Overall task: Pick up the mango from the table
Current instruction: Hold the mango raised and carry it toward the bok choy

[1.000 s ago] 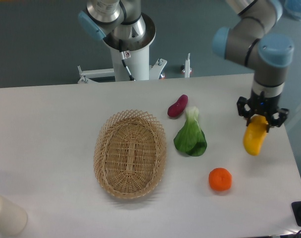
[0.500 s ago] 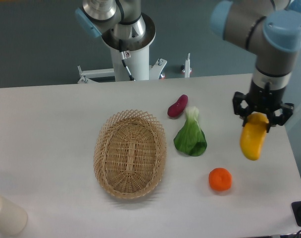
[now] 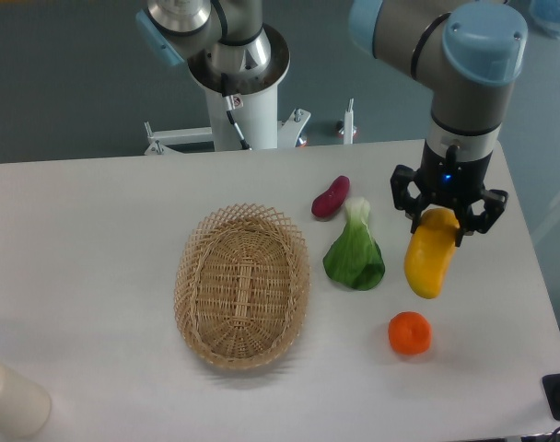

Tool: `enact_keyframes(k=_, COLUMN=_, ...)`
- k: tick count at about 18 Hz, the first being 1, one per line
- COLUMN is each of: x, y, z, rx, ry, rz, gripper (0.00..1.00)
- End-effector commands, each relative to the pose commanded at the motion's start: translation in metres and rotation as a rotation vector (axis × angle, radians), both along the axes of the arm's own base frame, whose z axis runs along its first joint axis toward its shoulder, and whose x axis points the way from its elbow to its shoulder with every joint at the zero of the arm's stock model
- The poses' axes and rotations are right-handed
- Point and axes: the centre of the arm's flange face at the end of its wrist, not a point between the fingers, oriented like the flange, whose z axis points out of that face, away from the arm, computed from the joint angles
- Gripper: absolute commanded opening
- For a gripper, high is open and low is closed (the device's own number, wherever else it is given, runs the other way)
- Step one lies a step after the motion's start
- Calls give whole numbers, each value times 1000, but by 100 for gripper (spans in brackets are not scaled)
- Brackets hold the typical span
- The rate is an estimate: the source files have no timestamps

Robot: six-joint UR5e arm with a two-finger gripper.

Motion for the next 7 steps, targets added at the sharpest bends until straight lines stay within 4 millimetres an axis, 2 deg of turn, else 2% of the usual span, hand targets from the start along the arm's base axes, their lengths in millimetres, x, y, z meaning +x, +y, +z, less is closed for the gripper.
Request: enact_keyframes(k=7, x=-1, y=-2, z=-2, rx=-1, ry=-3, rz=0, gripper=42)
